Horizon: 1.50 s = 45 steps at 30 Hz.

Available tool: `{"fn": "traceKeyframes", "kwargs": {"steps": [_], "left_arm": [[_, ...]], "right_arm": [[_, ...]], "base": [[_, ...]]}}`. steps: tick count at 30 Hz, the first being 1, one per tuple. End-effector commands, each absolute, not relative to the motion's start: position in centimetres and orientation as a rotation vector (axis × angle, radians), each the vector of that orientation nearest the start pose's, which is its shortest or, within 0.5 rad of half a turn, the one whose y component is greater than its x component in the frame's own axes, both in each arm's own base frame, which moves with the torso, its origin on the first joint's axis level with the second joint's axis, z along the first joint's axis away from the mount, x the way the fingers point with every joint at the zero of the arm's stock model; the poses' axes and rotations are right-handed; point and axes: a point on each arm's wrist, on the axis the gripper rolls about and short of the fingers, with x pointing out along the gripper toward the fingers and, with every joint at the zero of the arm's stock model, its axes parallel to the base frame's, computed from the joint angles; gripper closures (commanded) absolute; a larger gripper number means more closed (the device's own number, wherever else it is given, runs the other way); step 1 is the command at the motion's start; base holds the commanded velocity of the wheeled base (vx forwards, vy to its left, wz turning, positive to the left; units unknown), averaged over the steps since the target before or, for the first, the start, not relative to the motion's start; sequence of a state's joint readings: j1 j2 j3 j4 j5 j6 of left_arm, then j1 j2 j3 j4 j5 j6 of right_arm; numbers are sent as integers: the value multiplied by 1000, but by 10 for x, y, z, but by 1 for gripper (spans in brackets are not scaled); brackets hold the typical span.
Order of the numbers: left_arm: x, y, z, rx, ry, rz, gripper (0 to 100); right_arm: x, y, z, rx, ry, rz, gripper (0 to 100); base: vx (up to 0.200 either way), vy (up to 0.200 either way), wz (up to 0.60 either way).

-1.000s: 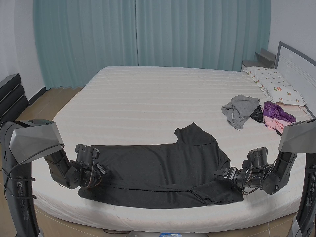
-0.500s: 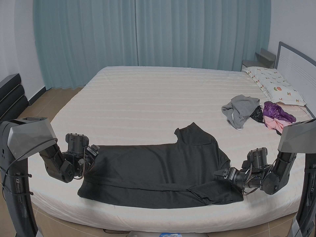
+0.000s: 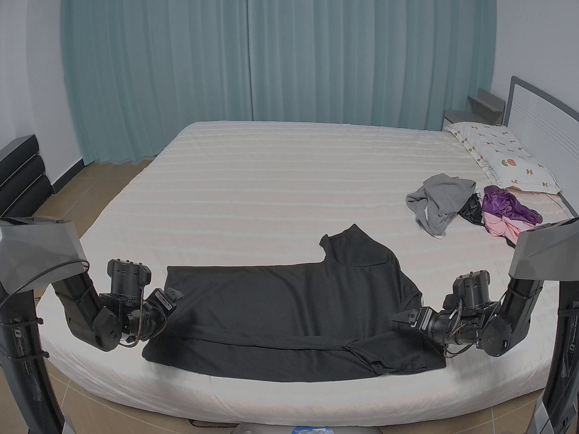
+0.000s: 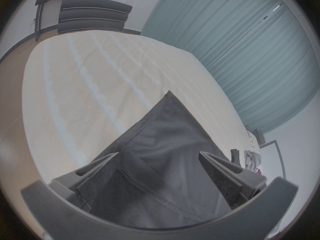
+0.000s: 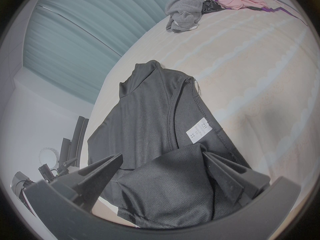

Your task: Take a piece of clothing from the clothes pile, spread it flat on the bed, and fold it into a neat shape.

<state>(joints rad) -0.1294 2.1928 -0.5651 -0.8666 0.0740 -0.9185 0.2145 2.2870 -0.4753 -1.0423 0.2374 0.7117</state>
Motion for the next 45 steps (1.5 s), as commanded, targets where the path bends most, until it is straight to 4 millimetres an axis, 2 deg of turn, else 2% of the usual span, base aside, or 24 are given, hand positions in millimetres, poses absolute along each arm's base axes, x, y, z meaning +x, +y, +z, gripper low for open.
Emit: {"fn": "traceKeyframes", "kwargs": {"steps": [1,5,12,16,18,22,39,40,45], "left_arm": [[309,-38,-25,-766,781,322,0],[309,-38,-34,-738,806,325,0],[313,-38,-34,-740,796,322,0],[312,-37,-31,-742,788,326,0],[308,-34,-19,-750,766,323,0],[299,-33,-12,-749,767,323,0],[310,-34,-32,-741,794,340,0],[311,-33,-32,-744,792,343,100],[314,-22,-23,-769,746,361,100]], "right_arm": [[293,69,-33,672,897,134,0],[293,69,-33,672,897,134,0],[293,69,-33,672,897,134,0],[293,69,-33,671,897,135,0],[293,69,-33,671,897,135,0],[293,69,-33,671,897,135,0],[293,69,-33,671,897,135,0],[293,69,-33,671,897,135,0],[294,70,-32,673,894,136,0]], "base": [[0,0,0],[0,0,0],[0,0,0],[0,0,0],[0,0,0],[0,0,0],[0,0,0],[0,0,0],[0,0,0]]}}
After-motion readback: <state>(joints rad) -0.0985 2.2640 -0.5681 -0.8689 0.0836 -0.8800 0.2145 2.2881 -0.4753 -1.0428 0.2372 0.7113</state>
